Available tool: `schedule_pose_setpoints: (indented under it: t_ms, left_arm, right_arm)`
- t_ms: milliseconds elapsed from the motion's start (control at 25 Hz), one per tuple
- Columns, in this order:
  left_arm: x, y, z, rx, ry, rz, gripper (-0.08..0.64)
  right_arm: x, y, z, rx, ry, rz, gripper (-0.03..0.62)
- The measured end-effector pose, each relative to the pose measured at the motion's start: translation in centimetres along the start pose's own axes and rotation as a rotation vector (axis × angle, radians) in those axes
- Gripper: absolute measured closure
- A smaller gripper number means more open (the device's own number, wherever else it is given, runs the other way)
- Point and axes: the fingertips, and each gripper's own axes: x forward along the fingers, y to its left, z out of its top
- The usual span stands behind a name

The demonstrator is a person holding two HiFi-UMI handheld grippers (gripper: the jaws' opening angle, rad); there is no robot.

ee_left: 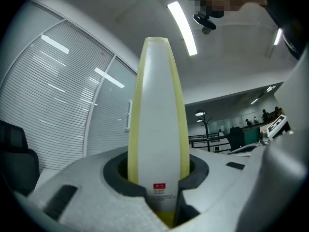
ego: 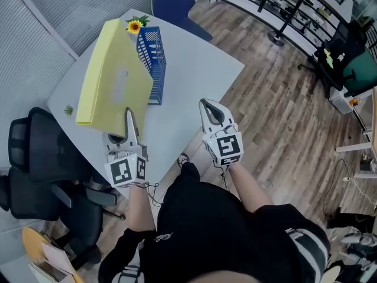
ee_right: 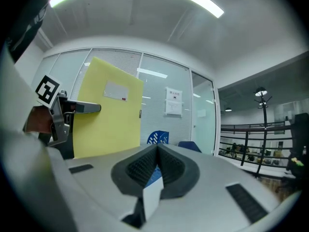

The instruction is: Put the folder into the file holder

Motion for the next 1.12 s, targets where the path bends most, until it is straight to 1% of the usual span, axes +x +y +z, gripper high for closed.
schedule_pose_setpoints:
  t_ms: [240, 360, 480, 600, 760, 960, 1120]
  left_arm:
    - [5.4, 2.0, -1.1, -0.014, 0.001, -0.004, 0.428]
    - [7.4, 3.0, -1.7, -0.03, -0.005, -0.006, 0.427]
    - [9.2, 3.1, -1.9, -0.034, -0.009, -0.015, 0.426]
    - [11.0, 3.2, -2.1, -0.028, -0.012, -0.024, 0.426]
    - [12.7, 3.6, -3.2, -0.053, -0.025, -0.023, 0.426]
    - [14.1, 3.6, -4.1, -0.057, -0.057, -0.013, 0.425]
    - [14.7, 3.2, -4.7, -0.048, -0.082, -0.003, 0.423]
  right_arm:
    - [5.6, -1.5, -0.2, 0.005, 0.024, 0.007, 0.588]
    - [7.7, -1.9, 0.0, -0.012, 0.03, 0.008, 0.588]
    - [9.1, -2.5, 0.4, -0.031, 0.035, 0.008, 0.588]
    - [10.3, -3.1, 0.4, -0.026, 0.05, 0.012, 0.588]
    - [11.7, -3.5, -0.4, -0.026, 0.075, 0.017, 0.588]
    - [13.5, -3.5, -1.3, -0.029, 0.085, 0.049, 0.588]
    - [14.9, -3.7, -1.4, -0.053, 0.074, 0.098, 0.588]
